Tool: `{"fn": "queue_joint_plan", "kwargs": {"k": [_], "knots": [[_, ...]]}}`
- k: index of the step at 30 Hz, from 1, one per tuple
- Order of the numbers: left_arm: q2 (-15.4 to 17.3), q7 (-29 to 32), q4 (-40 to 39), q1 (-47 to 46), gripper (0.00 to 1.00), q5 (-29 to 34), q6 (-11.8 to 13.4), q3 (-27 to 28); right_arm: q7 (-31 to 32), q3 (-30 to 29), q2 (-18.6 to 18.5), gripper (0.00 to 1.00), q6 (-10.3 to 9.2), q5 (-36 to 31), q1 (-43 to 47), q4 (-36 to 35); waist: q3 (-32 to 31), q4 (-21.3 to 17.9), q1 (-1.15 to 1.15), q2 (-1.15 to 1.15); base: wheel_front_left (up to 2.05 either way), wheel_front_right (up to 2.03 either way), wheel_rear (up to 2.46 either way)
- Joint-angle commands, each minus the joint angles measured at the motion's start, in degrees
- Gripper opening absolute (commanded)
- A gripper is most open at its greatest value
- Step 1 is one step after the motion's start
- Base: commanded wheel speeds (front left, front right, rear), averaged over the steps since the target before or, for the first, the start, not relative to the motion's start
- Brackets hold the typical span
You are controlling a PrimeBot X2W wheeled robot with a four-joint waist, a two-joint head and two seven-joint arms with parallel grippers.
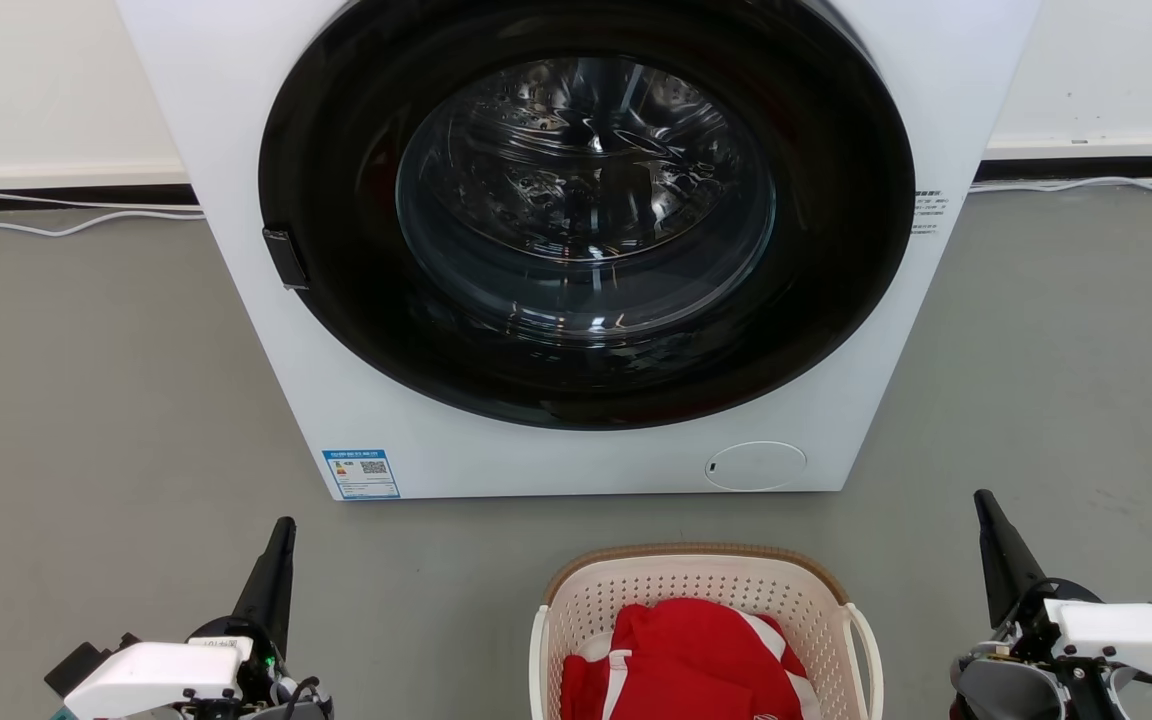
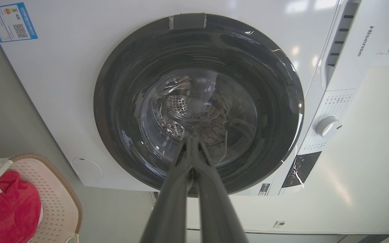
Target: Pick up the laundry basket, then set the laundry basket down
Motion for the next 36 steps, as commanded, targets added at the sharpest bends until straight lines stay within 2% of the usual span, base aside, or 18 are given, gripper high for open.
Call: {"fn": "queue_joint_plan", "kwargs": {"k": [1,36], "knots": [[0.76,0.34,-1.66,-3.18,0.0,-0.29,-0.58,1.72,0.43,1.03,-0.16,0.0,0.42,0.39,-2.03,-1.69,0.0,0.0,0.0,0.0,0.0,0.0,0.0],[0.76,0.34,-1.66,-3.18,0.0,-0.29,-0.58,1.72,0.43,1.03,-0.16,0.0,0.42,0.39,-2.03,-1.69,0.0,0.0,0.0,0.0,0.0,0.0,0.0]]}}
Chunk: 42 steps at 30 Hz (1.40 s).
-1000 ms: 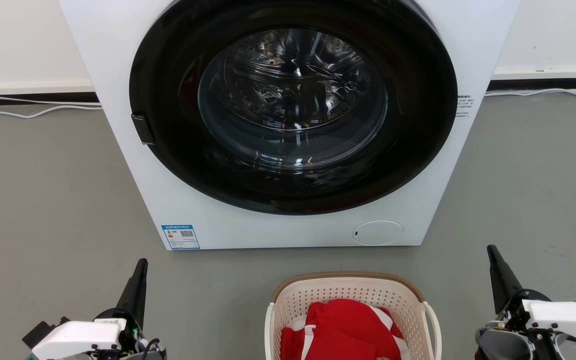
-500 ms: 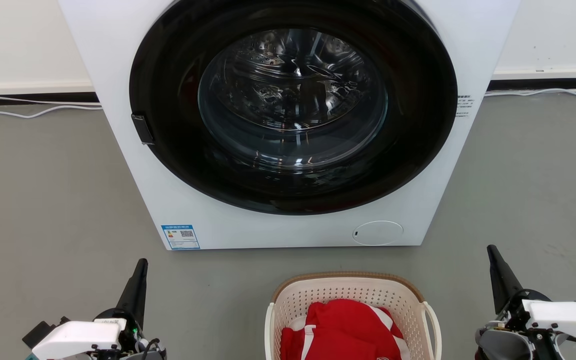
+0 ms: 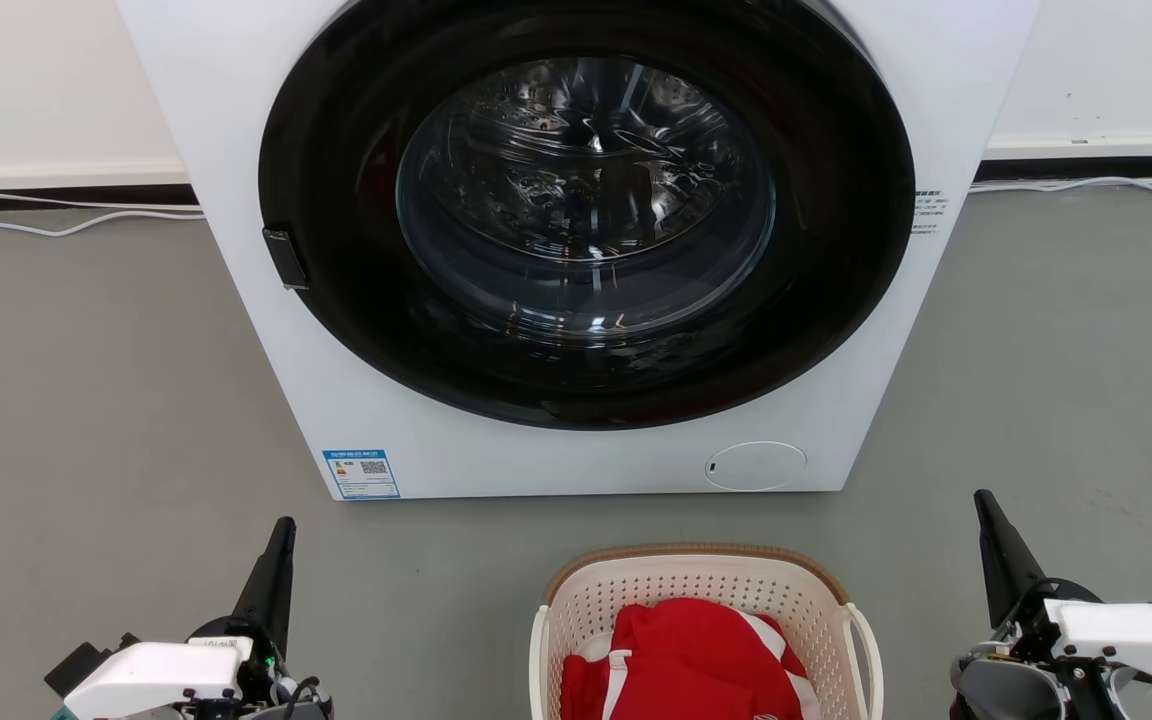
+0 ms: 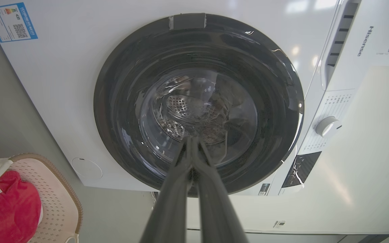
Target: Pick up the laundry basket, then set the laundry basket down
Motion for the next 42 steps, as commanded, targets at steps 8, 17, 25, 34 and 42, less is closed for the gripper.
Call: {"fn": "queue_joint_plan", "kwargs": {"k": [8,17,25,34,42], "knots": [[0.76,0.34,-1.66,-3.18,0.0,-0.29,-0.58,1.72,0.43,1.03,-0.16,0.0,0.42,0.39,-2.03,-1.69,0.0,0.0,0.0,0.0,0.0,0.0,0.0],[0.76,0.34,-1.66,-3.18,0.0,-0.29,-0.58,1.72,0.43,1.03,-0.16,0.0,0.42,0.39,-2.03,-1.69,0.0,0.0,0.0,0.0,0.0,0.0,0.0],[0.76,0.34,-1.66,-3.18,0.0,-0.29,-0.58,1.72,0.43,1.03,-0.16,0.0,0.42,0.39,-2.03,-1.69,0.0,0.0,0.0,0.0,0.0,0.0,0.0],[0.76,0.34,-1.66,-3.18,0.0,-0.29,-0.58,1.72,0.43,1.03,-0.16,0.0,0.42,0.39,-2.03,-1.69,0.0,0.0,0.0,0.0,0.0,0.0,0.0],[0.76,0.34,-1.66,-3.18,0.0,-0.29,-0.58,1.72,0.43,1.03,-0.16,0.0,0.42,0.39,-2.03,-1.69,0.0,0.0,0.0,0.0,0.0,0.0,0.0]]}}
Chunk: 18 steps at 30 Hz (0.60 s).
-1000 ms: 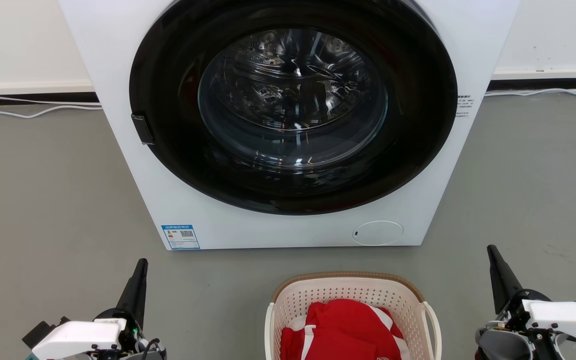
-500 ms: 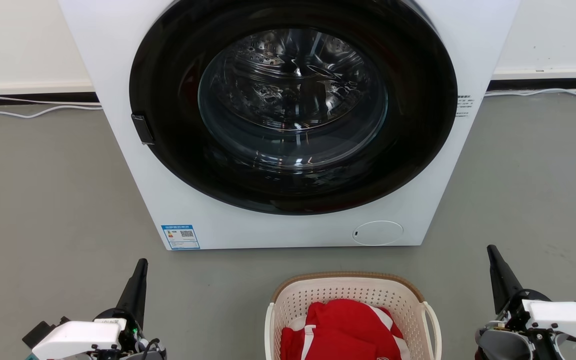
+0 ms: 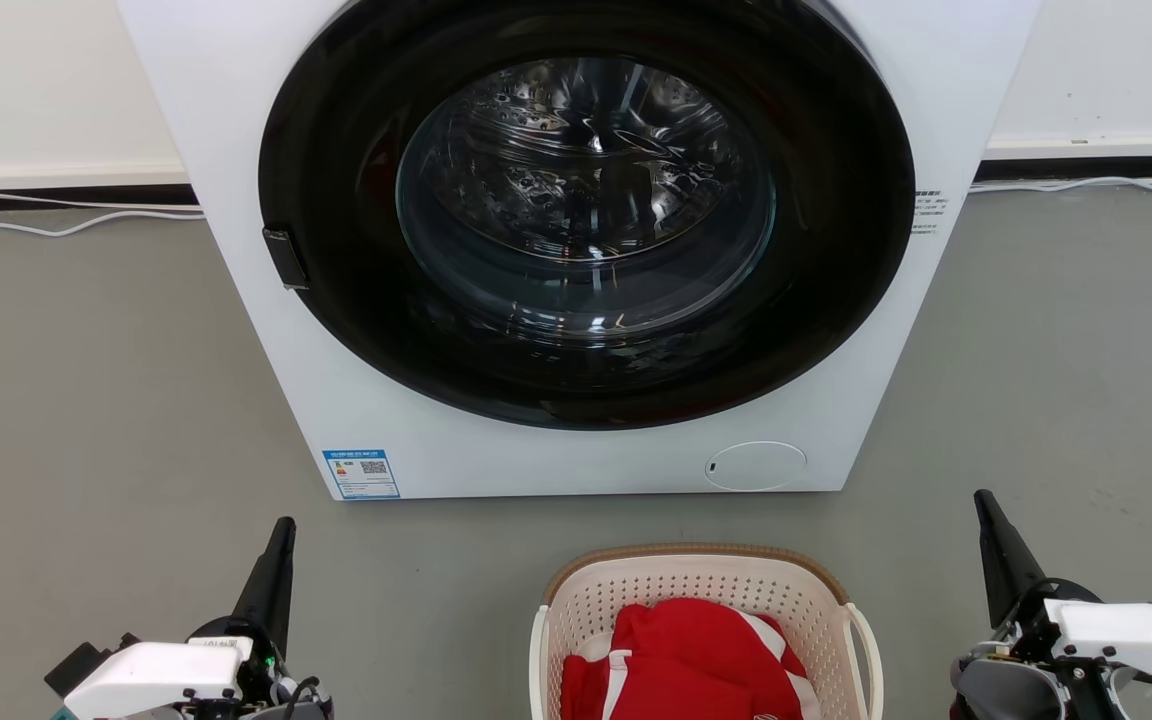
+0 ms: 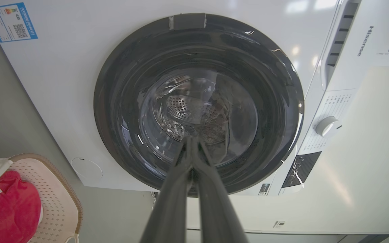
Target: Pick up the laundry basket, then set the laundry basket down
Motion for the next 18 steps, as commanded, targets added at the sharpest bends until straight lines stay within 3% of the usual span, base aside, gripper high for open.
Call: {"fn": "queue_joint_plan", "kwargs": {"k": [1,18], "knots": [[0.76,0.34,-1.66,-3.18,0.0,-0.29,-0.58,1.72,0.43,1.03,-0.16,0.0,0.42,0.39,-2.03,-1.69,0.0,0.0,0.0,0.0,0.0,0.0,0.0],[0.76,0.34,-1.66,-3.18,0.0,-0.29,-0.58,1.72,0.43,1.03,-0.16,0.0,0.42,0.39,-2.03,-1.69,0.0,0.0,0.0,0.0,0.0,0.0,0.0]]}}
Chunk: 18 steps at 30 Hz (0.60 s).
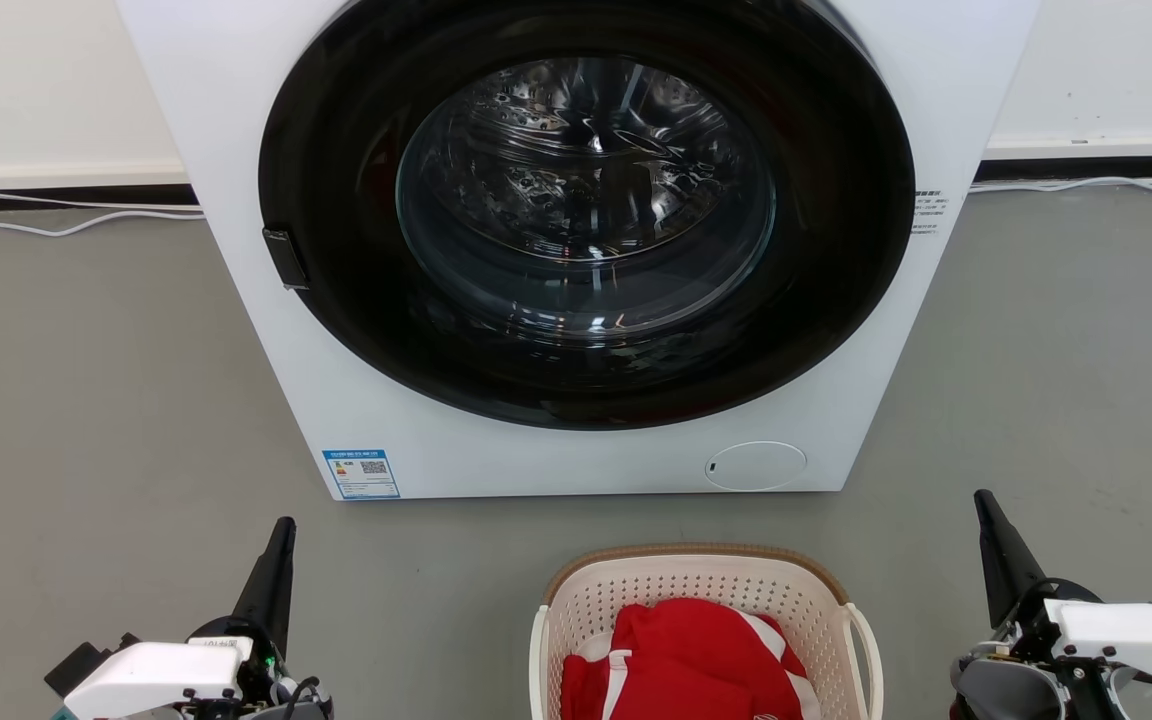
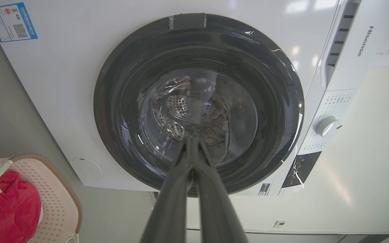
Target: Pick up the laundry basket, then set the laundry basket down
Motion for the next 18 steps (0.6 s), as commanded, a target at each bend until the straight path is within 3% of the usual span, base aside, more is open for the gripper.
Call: {"fn": "queue_joint_plan", "kwargs": {"k": [1,18], "knots": [[0.76,0.34,-1.66,-3.18,0.0,-0.29,-0.58,1.72,0.43,1.03,-0.16,0.0,0.42,0.39,-2.03,-1.69,0.0,0.0,0.0,0.0,0.0,0.0,0.0],[0.76,0.34,-1.66,-3.18,0.0,-0.29,-0.58,1.72,0.43,1.03,-0.16,0.0,0.42,0.39,-2.03,-1.69,0.0,0.0,0.0,0.0,0.0,0.0,0.0]]}}
